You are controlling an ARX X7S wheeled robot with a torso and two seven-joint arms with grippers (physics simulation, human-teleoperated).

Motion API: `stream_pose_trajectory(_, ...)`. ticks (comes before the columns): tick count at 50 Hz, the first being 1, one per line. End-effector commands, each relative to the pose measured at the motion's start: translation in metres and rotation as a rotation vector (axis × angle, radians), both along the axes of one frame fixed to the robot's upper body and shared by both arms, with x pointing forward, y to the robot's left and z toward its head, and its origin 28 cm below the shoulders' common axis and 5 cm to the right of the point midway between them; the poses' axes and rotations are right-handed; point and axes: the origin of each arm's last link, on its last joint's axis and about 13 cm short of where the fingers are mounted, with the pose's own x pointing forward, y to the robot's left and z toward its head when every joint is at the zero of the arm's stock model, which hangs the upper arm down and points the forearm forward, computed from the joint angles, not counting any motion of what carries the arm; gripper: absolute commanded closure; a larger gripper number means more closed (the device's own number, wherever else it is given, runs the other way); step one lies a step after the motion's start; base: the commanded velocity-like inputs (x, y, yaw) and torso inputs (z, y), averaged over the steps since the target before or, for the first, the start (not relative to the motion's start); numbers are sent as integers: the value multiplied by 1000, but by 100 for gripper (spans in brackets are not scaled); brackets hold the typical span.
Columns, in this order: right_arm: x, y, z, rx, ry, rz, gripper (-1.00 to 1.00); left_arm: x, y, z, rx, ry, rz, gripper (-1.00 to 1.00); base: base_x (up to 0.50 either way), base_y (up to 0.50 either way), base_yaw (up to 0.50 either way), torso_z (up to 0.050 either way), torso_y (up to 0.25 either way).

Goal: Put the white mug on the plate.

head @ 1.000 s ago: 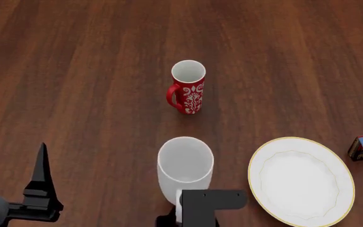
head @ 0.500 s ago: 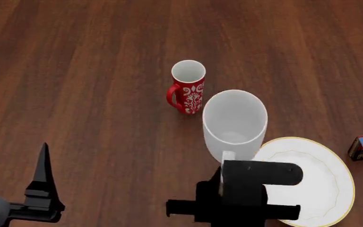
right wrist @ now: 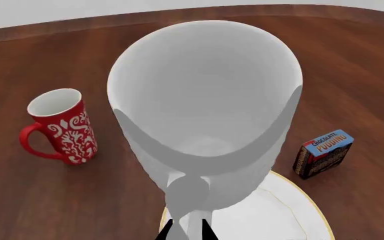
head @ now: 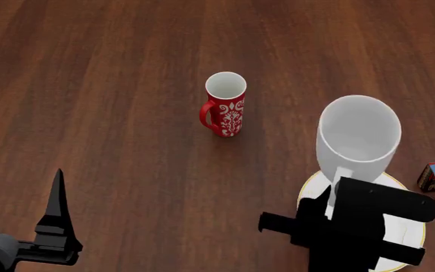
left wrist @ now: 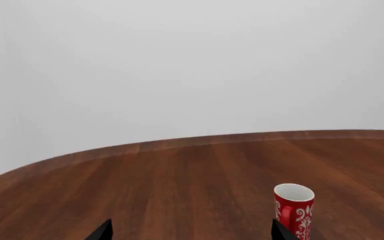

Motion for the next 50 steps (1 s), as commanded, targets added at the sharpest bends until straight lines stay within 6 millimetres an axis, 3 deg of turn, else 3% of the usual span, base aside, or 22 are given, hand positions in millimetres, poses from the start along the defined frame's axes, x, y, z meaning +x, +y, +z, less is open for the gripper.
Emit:
stream_pose_trajectory(1,9,-12,-3,-2,3,-66,100,1,0,0,2,0,0,-100,0,0,0,0,0)
stream_pose_trajectory(15,13,-19,-14,3,34,-109,100,3,-1,-1,5,3,-6,-100,0,0,0,0,0)
stream_pose_trajectory(50,10,-16,-34,28,90,-92,100,3,-3,-1,9,8,-8,-100,0,0,0,0,0)
